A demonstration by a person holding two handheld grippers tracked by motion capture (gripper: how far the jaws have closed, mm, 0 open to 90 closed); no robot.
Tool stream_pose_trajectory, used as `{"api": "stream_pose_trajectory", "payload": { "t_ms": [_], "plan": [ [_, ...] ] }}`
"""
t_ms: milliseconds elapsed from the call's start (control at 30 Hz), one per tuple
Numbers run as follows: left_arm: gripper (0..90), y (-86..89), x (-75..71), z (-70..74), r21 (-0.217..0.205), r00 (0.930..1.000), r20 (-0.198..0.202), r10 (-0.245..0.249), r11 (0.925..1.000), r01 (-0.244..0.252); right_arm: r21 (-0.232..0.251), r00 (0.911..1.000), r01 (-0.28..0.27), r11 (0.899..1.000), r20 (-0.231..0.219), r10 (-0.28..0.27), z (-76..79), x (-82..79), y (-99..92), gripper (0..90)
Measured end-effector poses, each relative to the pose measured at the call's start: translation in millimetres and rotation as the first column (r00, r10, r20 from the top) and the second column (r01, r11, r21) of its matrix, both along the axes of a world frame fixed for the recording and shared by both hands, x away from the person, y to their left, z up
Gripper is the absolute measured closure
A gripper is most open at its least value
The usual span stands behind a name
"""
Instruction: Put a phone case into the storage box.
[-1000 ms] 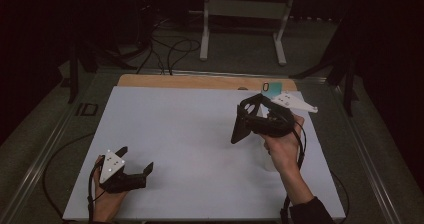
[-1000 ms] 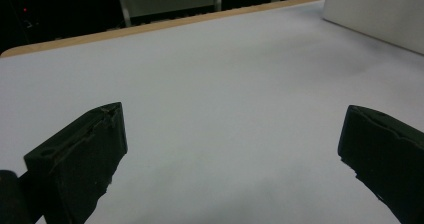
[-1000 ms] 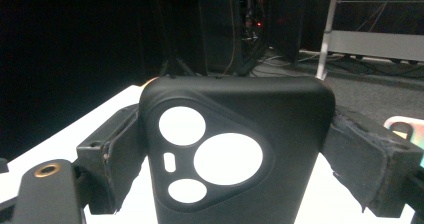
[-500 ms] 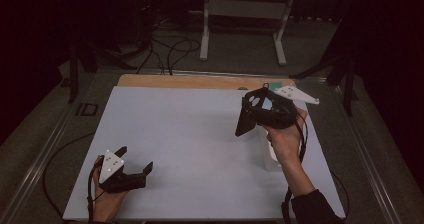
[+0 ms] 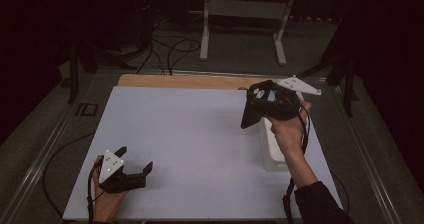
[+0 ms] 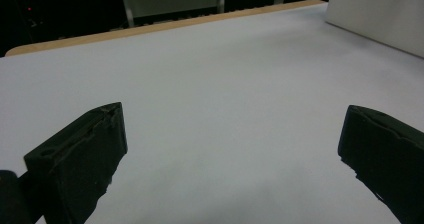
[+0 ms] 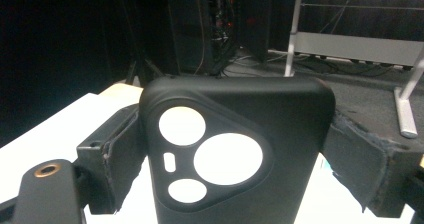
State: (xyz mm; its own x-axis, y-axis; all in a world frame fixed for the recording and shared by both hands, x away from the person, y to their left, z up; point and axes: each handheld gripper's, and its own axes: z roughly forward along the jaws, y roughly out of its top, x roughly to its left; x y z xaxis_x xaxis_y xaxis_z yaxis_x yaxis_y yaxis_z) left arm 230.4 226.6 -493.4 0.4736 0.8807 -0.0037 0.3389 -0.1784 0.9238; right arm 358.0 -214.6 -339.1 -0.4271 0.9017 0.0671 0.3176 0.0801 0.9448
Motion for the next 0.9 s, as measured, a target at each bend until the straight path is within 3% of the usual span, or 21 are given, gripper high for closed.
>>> {"api": "stream_pose_trajectory", "payload": {
  "t_ms": [900],
  "plan": [
    [0.0,-1.2,0.4,-0.2,-0.001,1.0000,-0.003,0.000,1.0000,0.000,-0.028,0.9936,0.113,0.993,0.003,-0.113,3.4,31.5,-17.5,14.1]
  ]
}}
